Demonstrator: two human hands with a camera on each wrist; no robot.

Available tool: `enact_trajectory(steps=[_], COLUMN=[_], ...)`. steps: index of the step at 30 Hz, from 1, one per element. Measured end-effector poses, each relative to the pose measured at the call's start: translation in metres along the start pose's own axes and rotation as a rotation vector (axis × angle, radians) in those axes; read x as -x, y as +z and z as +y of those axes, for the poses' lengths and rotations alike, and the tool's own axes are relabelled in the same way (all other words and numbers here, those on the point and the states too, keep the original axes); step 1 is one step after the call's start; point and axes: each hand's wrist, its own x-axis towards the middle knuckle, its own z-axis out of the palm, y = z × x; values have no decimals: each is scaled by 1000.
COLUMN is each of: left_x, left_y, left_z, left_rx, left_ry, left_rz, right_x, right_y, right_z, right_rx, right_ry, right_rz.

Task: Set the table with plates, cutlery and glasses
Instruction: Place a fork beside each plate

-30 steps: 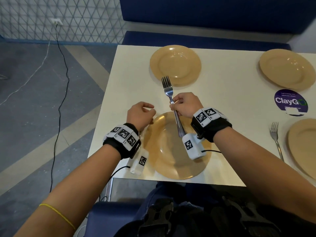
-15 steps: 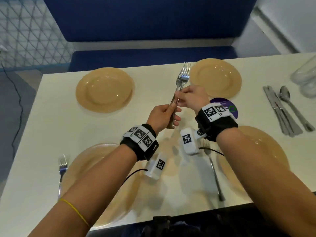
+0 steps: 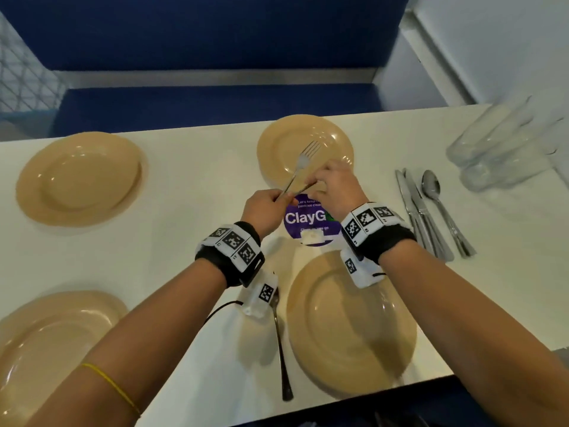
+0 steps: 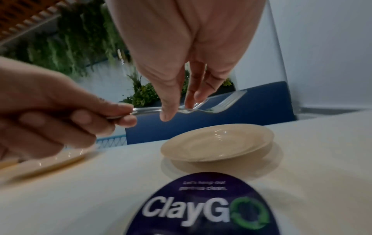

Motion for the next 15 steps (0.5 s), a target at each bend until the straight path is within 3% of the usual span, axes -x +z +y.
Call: enact_trajectory(steps=[6,9,15], left_x=[-24,-31,-64], left_y=[9,15,30], left_z=[14,21,35], left_rx=[-140,-49,151], left_ry=[21,8,-40], left_rz=[-45,24,191], right_x=[-11,-16,-40], right_y=[-14,-19,-27], right_z=[22,36,92], right_rx=[129,149,-8], right_ry=[-67,-46,224], right_rz=[-135,-192,23])
